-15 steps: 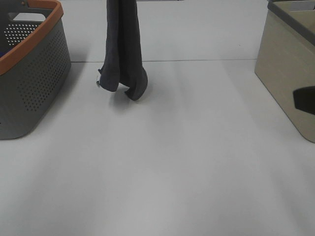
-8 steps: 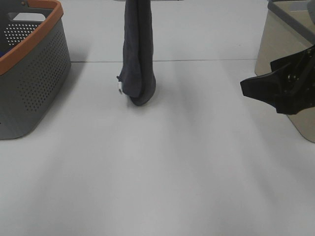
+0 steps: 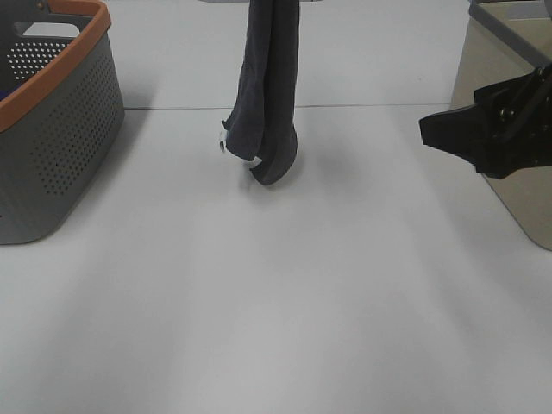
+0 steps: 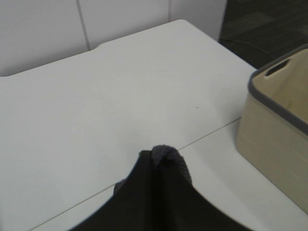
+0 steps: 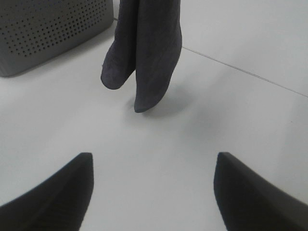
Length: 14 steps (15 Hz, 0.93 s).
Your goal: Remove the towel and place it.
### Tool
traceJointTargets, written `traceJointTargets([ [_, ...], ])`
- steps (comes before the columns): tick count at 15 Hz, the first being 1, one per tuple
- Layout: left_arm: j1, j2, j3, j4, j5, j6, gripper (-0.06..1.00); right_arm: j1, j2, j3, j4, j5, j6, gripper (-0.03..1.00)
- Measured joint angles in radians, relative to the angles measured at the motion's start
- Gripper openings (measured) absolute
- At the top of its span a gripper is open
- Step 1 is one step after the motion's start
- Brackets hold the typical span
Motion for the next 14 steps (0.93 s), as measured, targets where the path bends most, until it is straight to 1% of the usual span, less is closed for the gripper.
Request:
traceJointTargets([
  [1, 0.044, 0.000, 0.000, -0.167, -0.018, 0.131, 0.00, 0.000, 0.000, 0.000, 0.023, -0.006, -0.001, 0.70],
  [2, 0.123, 0.000, 0.000, -0.471, -0.022, 0.401, 0.00, 0.000, 0.000, 0.000, 0.052, -0.007, -0.020, 0.70],
  [4, 0.189, 0.000, 0.000, -0.721, -0.004, 0.610, 0.00, 0.000, 0.000, -0.004, 0.109, -0.007, -0.080, 0.70],
  [5, 0.218, 0.000, 0.000, -0.838, 0.006, 0.693, 0.00, 0.000, 0.000, -0.007, 0.147, -0.007, -0.134, 0.70],
  [6, 0.234, 0.000, 0.000, -0.892, 0.021, 0.737, 0.00, 0.000, 0.003, -0.011, 0.168, -0.007, -0.165, 0.70],
  [7, 0.261, 0.000, 0.000, -0.980, 0.066, 0.809, 0.00, 0.000, 0.018, -0.021, 0.213, -0.007, -0.229, 0.70],
  [9, 0.313, 0.000, 0.000, -1.116, 0.200, 0.962, 0.00, 0.000, 0.085, -0.034, 0.320, -0.001, -0.362, 0.70],
  [10, 0.332, 0.000, 0.000, -1.159, 0.279, 1.027, 0.00, 0.000, 0.129, -0.039, 0.369, 0.017, -0.435, 0.70],
  [11, 0.344, 0.000, 0.000, -1.180, 0.345, 1.072, 0.00, 0.000, 0.181, -0.046, 0.416, 0.057, -0.502, 0.70],
  [12, 0.348, 0.000, 0.000, -1.185, 0.395, 1.110, 0.00, 0.000, 0.232, -0.060, 0.460, 0.123, -0.580, 0.69],
  [13, 0.348, 0.000, 0.000, -1.186, 0.413, 1.139, 0.00, 0.000, 0.290, -0.080, 0.501, 0.191, -0.658, 0.68],
  [14, 0.348, 0.000, 0.000, -1.189, 0.416, 1.157, 0.00, 0.000, 0.344, -0.101, 0.540, 0.236, -0.744, 0.67],
])
